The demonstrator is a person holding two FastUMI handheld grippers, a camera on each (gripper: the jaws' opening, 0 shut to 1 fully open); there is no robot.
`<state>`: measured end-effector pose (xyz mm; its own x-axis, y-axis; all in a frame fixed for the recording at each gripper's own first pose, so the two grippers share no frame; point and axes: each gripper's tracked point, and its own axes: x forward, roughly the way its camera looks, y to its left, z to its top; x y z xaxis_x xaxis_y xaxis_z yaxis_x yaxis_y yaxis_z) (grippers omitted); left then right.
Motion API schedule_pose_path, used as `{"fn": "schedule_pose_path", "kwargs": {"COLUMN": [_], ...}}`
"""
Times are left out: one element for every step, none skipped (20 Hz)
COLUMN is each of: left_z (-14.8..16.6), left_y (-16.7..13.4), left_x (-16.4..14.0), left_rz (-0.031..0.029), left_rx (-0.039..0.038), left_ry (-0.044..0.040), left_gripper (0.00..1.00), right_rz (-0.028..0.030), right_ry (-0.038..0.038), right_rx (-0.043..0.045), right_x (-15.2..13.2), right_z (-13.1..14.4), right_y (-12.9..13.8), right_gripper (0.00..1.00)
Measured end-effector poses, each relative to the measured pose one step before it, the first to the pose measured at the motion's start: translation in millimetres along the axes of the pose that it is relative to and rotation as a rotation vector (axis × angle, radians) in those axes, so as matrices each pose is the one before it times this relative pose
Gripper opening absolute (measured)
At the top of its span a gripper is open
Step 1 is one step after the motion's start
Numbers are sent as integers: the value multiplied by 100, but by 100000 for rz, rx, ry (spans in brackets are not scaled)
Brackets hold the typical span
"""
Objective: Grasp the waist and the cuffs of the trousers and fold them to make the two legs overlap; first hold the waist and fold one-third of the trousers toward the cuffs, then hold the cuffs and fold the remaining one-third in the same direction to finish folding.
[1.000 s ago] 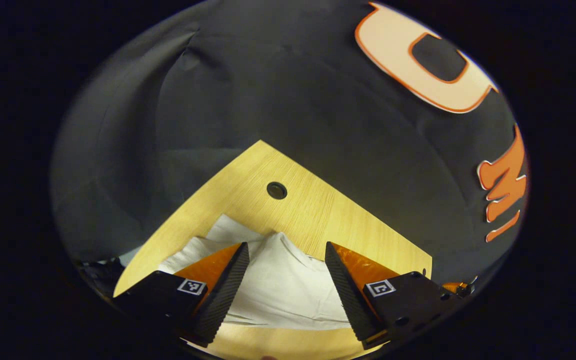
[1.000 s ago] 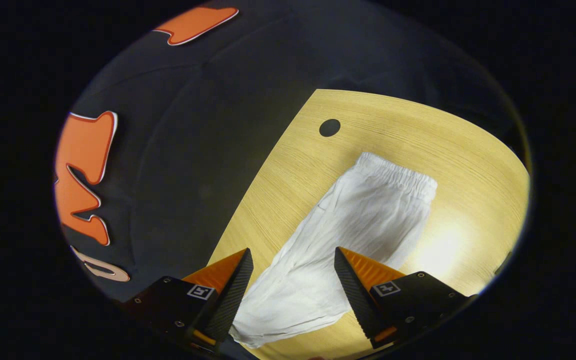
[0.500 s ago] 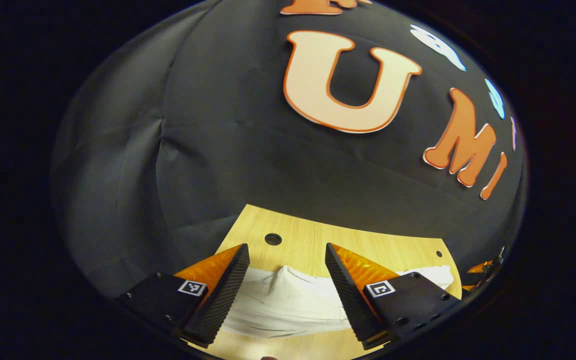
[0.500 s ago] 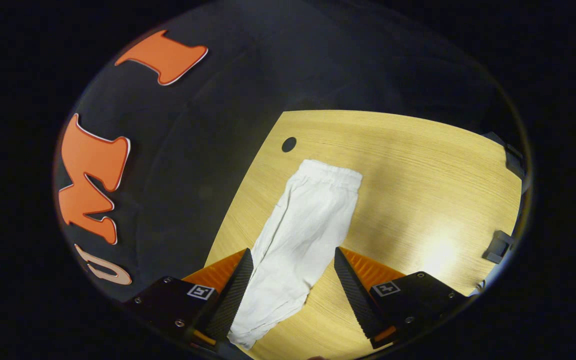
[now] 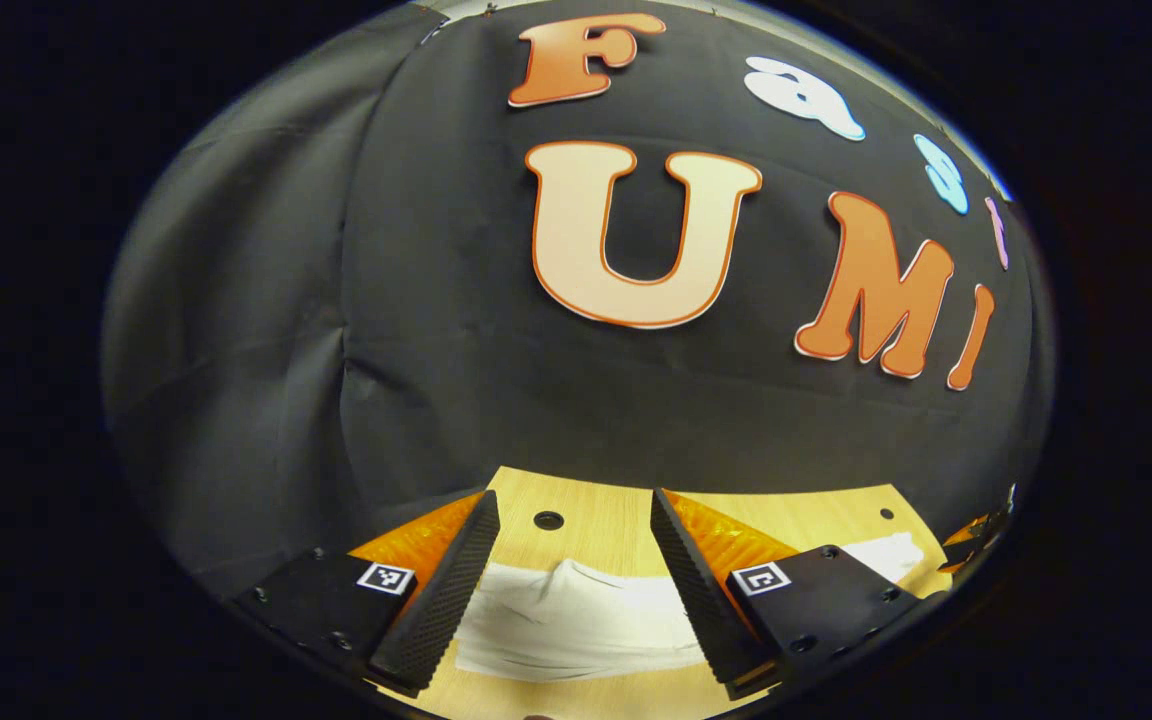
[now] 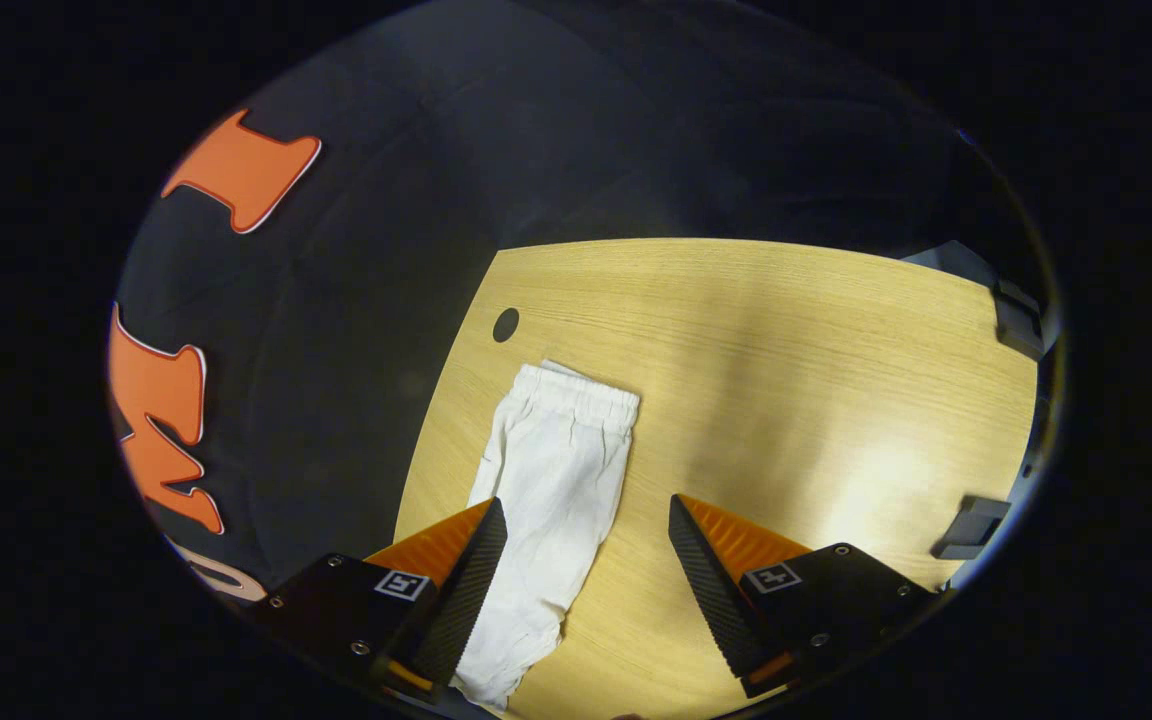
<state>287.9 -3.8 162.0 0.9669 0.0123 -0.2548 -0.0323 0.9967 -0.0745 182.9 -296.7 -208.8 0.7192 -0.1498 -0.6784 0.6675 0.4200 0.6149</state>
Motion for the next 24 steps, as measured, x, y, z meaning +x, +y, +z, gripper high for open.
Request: {"fn": "schedule_pose_path", "kwargs": {"left_z": [221, 94, -107, 103, -98, -69, -333, -262, -654, -339, -391, -288, -299, -267, -291, -291, -522, -317, -380, -267, -251, -76, -130, -77], "left_y": [-293, -342, -415, -377, -391, -304, -149, -511, -595, -470, -556, -153, -5, -103, -92, -154, -104, 31, 126, 242, 222, 106, 89, 138], "left_x": [-308, -156, -230, -163, -119, -77, -122, -62, -183, 99, 171, 160, 94, 73, -33, -17, -34, 32, 71, -53, -34, -56, 57, -37], "left_rz": [1007, 1061, 1458, 1037, 977, 1542, 1137, -94, -1130, -451, -367, 327, 806, 521, 200, 37, 227, 433, 630, 908, 665, 440, 368, 327], "left_rx": [-457, 224, -444, -1237, -1399, -1059, -981, -1126, -1259, -984, -632, -189, -109, -433, -988, -1095, -954, -648, -323, -116, -80, -446, -765, -1036], "left_ry": [-1250, -736, 194, -352, -353, -32, 28, 684, 1500, 1171, 998, 813, 931, 824, 774, 782, 1324, 1074, 1040, 793, 519, 265, 306, 529], "left_gripper": [100, 99, 99, 99, 99, 99, 100, 100, 99, 100, 100, 100, 100, 99, 100, 99, 99, 99, 99, 99, 99, 100, 100, 100], "right_rz": [-497, -464, -573, -1552, -1598, -200, 117, -87, -821, -963, -128, -157, -766, -283, -92, -223, -1654, -1834, -272, 348, -36, 826, 236, 620], "right_ry": [1246, 1390, 605, 687, 646, 849, 1500, 1282, 1051, 707, 899, 763, 902, 1151, 677, 341, -16, -399, -40, -117, -258, -430, -1067, -1116], "right_rx": [-302, -350, -769, -1046, -948, -40, 747, 934, 776, 470, 297, 118, 194, 383, 526, 262, -504, -863, -917, -178, 333, 428, -307, -1599], "right_x": [884, 807, 772, 804, 961, 976, 889, 895, 683, 615, 580, 379, 585, 372, 395, 333, 291, 137, 84, 100, -98, 196, 61, 151], "right_z": [390, 405, 497, 568, 408, 454, 143, 158, 208, 184, 59, 58, 45, -76, -114, -6, 59, 24, 31, 4, 106, 256, 108, -6], "right_y": [86, 177, -42, -150, -205, 19, 176, -9, -259, -342, 9, 90, -146, 39, 107, -3, -266, -515, -133, -226, -183, 319, 272, 280], "right_gripper": [98, 98, 98, 98, 98, 98, 98, 99, 98, 98, 98, 98, 98, 96, 95, 91, 87, 77, 60, 49, 51, 36, 33, 13]}}
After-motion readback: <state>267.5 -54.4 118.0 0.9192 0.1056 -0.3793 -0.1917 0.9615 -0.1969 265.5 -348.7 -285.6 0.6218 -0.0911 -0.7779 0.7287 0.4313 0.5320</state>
